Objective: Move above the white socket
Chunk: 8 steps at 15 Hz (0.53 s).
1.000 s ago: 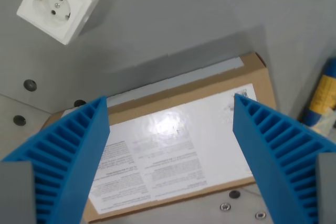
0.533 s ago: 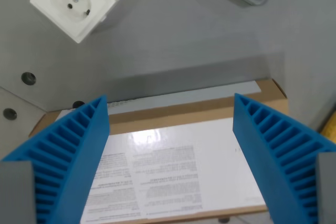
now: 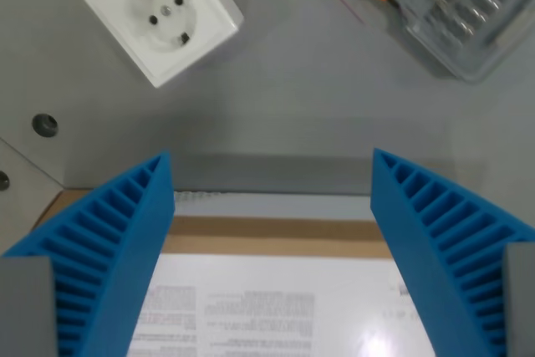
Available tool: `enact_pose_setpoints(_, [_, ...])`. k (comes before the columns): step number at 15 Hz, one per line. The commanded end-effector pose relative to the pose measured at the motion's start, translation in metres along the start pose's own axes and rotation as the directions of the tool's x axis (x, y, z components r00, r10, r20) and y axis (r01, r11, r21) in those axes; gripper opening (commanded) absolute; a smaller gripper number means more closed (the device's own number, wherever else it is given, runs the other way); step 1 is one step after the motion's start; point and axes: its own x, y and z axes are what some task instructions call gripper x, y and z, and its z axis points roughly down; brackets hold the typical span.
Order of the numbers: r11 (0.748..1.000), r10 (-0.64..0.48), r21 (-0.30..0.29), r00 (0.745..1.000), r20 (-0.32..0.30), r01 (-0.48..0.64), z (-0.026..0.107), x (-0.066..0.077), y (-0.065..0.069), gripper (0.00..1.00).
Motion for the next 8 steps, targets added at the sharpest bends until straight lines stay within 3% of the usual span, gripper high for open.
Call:
enact_pose_setpoints(1, [0.95,-0.313,-0.038,0.942,-0.122,0.311,0.016,0.005,-0.011,1.0])
enact_pose_setpoints(8, [0.9,-0.435,-0.051,0.89,-0.134,0.433,0.044,0.018,-0.026,1.0])
